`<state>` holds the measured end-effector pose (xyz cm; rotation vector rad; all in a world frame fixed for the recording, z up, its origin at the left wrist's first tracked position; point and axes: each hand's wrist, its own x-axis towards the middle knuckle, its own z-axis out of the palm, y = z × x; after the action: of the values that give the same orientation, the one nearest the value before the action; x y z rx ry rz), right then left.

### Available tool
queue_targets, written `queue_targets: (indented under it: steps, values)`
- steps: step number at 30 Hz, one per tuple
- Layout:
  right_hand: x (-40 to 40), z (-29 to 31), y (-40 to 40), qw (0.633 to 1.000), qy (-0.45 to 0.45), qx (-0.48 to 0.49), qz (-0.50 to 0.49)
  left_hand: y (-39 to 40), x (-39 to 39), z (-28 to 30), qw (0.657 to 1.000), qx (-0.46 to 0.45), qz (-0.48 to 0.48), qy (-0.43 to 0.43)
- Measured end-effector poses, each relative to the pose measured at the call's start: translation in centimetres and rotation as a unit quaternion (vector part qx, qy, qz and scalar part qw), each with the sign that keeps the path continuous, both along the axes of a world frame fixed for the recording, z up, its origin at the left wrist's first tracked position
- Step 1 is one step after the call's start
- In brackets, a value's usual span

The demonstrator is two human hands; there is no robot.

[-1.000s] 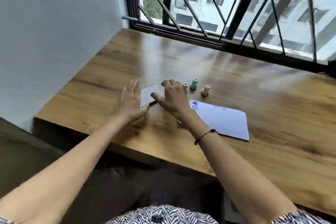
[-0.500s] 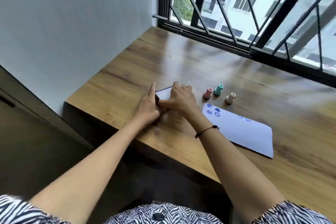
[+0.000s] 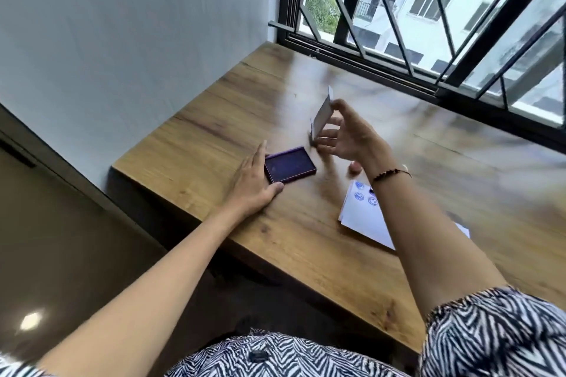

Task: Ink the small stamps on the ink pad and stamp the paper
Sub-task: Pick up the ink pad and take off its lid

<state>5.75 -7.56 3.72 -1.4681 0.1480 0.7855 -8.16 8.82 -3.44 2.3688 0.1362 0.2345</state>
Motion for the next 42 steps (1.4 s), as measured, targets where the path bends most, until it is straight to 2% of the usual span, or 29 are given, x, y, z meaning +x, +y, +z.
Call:
queue_targets:
  steps: [5, 10, 13, 18, 24, 25, 26, 28, 29, 30, 32, 35, 37, 39, 40, 42]
  values:
    - [0.7, 0.0, 0.2, 0.999, 0.039, 0.016, -0.016, 0.0, 0.0, -0.1, 1.0, 0.015, -0.005, -0.01]
    - [1.4, 0.4, 0.3, 0.996, 0.037, -0.045, -0.067, -0.1, -0.1, 0.1, 1.0, 0.021, -0.011, -0.014]
    - [1.7, 0.8, 0.1, 0.992, -0.011, -0.083, -0.091, -0.2, -0.2, 0.4, 0.999, 0.031, -0.02, -0.004]
    - [2.5, 1.8, 0.1, 0.955, -0.149, -0.245, -0.077, -0.1, -0.4, 0.5, 0.999, 0.04, -0.019, 0.004]
    - [3.2, 3.5, -0.4, 0.926, -0.197, -0.323, -0.014, -0.4, -0.6, 0.5, 0.999, 0.048, -0.015, -0.007]
    - [3.1, 3.7, -0.6, 0.911, -0.225, -0.345, -0.001, -0.4, -0.6, 0.6, 0.998, 0.051, -0.017, -0.013]
    - [2.9, 3.9, -0.9, 0.881, -0.271, -0.388, 0.025, -0.5, -0.7, 0.6, 0.998, 0.055, -0.02, -0.021]
    - [1.7, 4.0, -1.7, 0.777, -0.362, -0.505, 0.099, -0.6, -0.8, 0.7, 0.996, 0.065, -0.026, -0.046]
    - [0.8, 4.0, -2.1, 0.723, -0.39, -0.553, 0.139, -0.7, -0.9, 0.8, 0.995, 0.066, -0.027, -0.064]
    - [-0.3, 3.8, -2.6, 0.684, -0.401, -0.583, 0.175, -0.9, -1.0, 0.9, 0.994, 0.064, -0.026, -0.085]
    - [-2.2, 3.3, -3.2, 0.655, -0.385, -0.607, 0.233, -1.3, -1.1, 1.0, 0.991, 0.052, -0.023, -0.122]
    - [-3.9, 1.7, -3.4, 0.642, -0.376, -0.624, 0.239, -2.2, -1.3, 1.3, 0.987, 0.031, -0.014, -0.155]
    - [-4.5, 0.9, -3.3, 0.649, -0.401, -0.612, 0.207, -2.7, -1.5, 1.6, 0.984, 0.022, -0.004, -0.176]
    - [-4.9, 0.6, -3.2, 0.698, -0.419, -0.562, 0.149, -3.0, -1.8, 2.1, 0.983, -0.002, 0.004, -0.183]
    - [-5.2, 0.6, -3.1, 0.75, -0.413, -0.506, 0.109, -3.2, -1.8, 2.4, 0.984, -0.028, 0.004, -0.176]
    - [-6.3, 1.1, -2.6, 0.894, -0.334, -0.297, 0.036, -3.3, -1.9, 3.0, 0.985, -0.1, 0.004, -0.143]
